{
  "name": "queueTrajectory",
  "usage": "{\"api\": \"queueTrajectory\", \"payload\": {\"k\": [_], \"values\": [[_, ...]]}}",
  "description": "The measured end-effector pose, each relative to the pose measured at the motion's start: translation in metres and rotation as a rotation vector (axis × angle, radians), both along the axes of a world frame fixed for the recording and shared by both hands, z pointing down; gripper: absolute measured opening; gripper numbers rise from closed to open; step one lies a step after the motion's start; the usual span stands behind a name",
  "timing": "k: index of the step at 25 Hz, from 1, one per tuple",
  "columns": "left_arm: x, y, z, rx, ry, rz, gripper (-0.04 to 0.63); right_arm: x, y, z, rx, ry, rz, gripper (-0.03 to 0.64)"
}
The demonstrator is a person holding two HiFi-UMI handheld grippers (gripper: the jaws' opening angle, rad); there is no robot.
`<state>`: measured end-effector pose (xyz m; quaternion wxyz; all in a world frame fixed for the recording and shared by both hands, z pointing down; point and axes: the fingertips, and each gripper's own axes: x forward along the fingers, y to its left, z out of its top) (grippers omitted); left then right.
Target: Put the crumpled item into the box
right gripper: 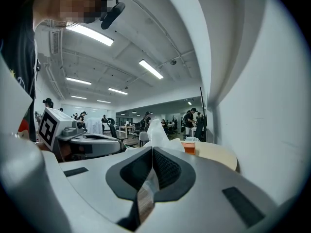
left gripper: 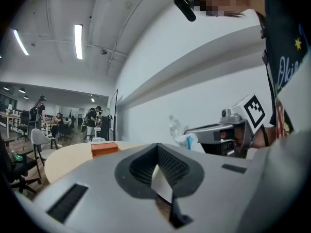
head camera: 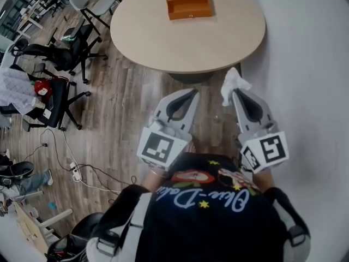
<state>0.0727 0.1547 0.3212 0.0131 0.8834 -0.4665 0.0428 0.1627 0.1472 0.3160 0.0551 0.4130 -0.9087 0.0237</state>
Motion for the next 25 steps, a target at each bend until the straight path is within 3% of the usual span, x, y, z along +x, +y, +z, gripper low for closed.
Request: {"api": "queueTrajectory", "payload": {"k": [6, 25], "values": [[-0.033, -0.058, -0.015, 0.013, 0.008, 0.034, -0.008, -0.031, -0.051, -0.013, -0.001, 0.012, 0.038, 0.003], [-0.134, -0.166, -0.009, -0.018, 0.055, 0.072, -0.008, -0.113, -0.152, -0.02, -0.005, 0.049, 0.132, 0.003]]}}
